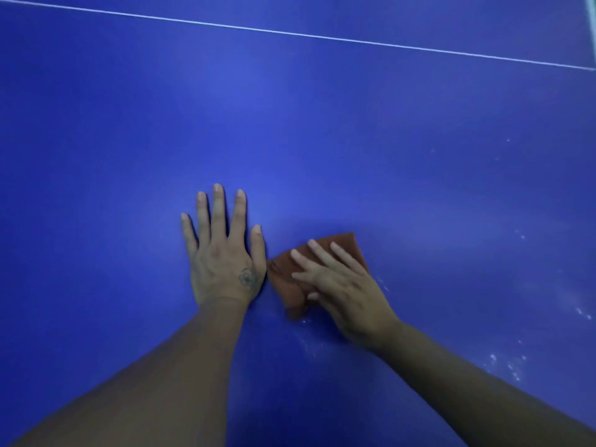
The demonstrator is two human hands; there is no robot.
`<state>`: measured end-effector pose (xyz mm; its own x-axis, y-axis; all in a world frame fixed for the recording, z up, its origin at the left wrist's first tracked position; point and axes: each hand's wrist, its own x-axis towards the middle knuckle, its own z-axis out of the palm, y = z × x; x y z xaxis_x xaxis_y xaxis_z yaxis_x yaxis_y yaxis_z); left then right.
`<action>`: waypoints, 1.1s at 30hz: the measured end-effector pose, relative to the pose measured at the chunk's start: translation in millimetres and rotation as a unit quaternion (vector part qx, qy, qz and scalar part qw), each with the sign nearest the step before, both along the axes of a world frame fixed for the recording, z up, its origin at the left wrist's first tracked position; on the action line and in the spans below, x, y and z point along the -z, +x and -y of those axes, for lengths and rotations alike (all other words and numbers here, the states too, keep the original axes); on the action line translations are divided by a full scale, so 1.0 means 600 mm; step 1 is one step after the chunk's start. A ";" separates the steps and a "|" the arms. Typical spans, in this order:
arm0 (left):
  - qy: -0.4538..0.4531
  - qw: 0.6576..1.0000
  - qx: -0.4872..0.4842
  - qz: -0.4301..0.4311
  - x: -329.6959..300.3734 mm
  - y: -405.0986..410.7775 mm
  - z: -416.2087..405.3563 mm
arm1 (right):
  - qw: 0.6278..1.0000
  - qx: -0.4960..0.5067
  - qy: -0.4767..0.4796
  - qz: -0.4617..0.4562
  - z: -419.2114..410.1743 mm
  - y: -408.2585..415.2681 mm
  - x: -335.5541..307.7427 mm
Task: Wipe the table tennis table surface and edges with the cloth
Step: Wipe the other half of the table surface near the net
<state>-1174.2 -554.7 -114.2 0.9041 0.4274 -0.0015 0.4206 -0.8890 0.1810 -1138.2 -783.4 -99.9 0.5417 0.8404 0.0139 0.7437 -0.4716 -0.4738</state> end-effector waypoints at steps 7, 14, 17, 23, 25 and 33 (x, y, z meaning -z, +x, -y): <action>-0.007 1.000 -0.009 -0.006 0.001 -0.002 0.003 | 0.977 0.202 -0.042 0.046 0.020 0.263 -0.023; 0.004 1.000 -0.010 -0.020 0.003 -0.001 0.003 | 0.959 0.234 -0.121 0.108 0.055 0.300 0.018; 0.005 1.000 -0.009 -0.016 0.002 -0.002 0.003 | 0.946 0.271 -0.137 0.116 0.065 0.242 0.030; -0.015 1.000 -0.001 -0.005 -0.005 -0.007 0.004 | 0.949 0.274 -0.119 0.105 0.098 0.010 0.029; -0.037 0.999 0.011 0.013 -0.011 -0.012 0.003 | 0.952 0.274 -0.105 0.087 0.103 -0.067 0.028; -0.066 0.994 -0.007 0.082 -0.036 -0.147 0.018 | 0.931 0.356 0.065 -0.048 0.076 -0.110 -0.020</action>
<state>-1262.4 -565.6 -92.6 0.8908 0.4457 0.0882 0.3881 -0.8474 0.3624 -1204.5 -829.3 -87.9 0.9646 0.2633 0.0135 0.2167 -0.7626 -0.6095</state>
